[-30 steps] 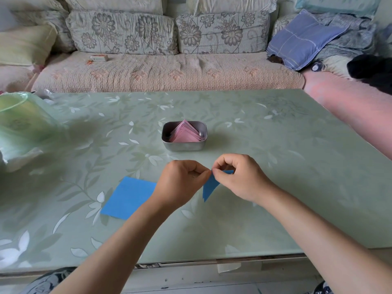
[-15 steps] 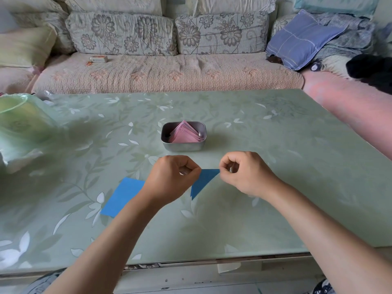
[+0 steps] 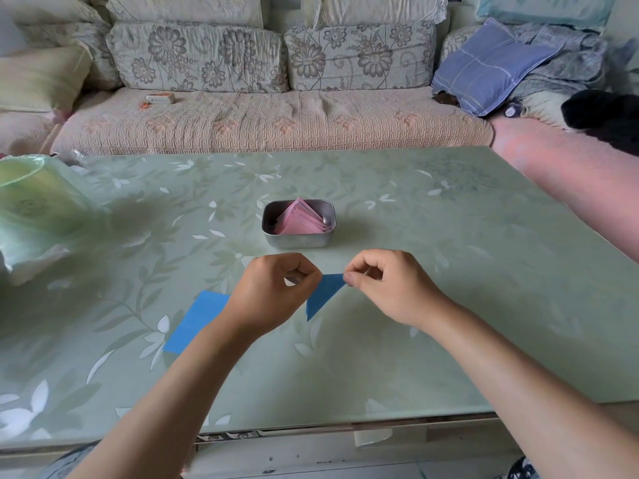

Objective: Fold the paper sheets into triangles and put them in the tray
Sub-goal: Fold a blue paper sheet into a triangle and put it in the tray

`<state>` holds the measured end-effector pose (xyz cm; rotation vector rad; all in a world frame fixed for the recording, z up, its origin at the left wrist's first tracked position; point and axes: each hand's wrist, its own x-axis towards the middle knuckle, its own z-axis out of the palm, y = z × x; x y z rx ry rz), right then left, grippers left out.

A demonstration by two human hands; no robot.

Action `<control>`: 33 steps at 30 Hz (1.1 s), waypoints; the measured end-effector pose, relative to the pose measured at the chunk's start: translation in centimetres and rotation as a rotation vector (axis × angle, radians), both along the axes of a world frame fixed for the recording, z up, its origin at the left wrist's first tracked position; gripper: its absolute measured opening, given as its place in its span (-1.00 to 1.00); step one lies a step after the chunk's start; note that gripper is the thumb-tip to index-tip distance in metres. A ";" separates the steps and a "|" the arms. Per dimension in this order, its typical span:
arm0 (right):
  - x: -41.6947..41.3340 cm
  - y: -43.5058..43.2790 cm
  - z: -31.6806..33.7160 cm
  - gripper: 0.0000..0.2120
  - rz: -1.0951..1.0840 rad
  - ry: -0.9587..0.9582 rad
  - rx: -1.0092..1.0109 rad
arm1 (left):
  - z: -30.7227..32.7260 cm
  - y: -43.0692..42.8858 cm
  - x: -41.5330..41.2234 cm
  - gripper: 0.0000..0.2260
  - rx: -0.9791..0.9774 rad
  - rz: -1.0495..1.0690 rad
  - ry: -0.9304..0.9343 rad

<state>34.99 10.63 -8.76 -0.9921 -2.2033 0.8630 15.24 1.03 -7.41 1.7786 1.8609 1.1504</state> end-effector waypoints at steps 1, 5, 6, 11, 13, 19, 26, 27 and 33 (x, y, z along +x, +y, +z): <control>-0.1 0.0 0.0 -0.85 -0.001 0.002 -0.002 | -0.1 0.0 0.0 -0.78 0.008 0.000 0.012; -0.2 -0.4 0.2 -0.85 0.009 -0.004 -0.010 | -0.3 -0.3 0.9 -0.88 0.092 -0.031 0.059; -0.3 -0.6 0.2 -0.84 0.021 -0.007 -0.002 | -0.3 -0.3 1.2 -0.89 0.111 -0.045 0.080; -0.4 -1.3 0.4 -0.91 0.063 -0.009 0.069 | -0.3 -0.1 1.7 -0.92 0.166 -0.016 0.172; -0.4 -1.4 0.5 -0.93 0.073 -0.018 0.100 | -0.2 -0.1 1.6 -0.93 0.148 -0.027 0.161; -0.3 -1.2 1.0 -0.88 0.025 0.010 0.163 | 0.5 -0.3 0.1 -0.85 0.084 0.000 0.146; -0.4 -1.0 0.9 -0.86 0.001 0.001 0.183 | 0.7 -0.4 -1.2 -0.87 0.075 0.043 0.156; -0.4 -1.0 0.9 -0.85 -0.006 -0.002 0.188 | 0.7 -0.4 -1.4 -0.87 0.061 0.049 0.160; 0.4 -0.2 1.3 -0.77 -0.090 0.054 0.124 | 0.9 -0.4 -3.1 -0.86 0.020 0.151 0.059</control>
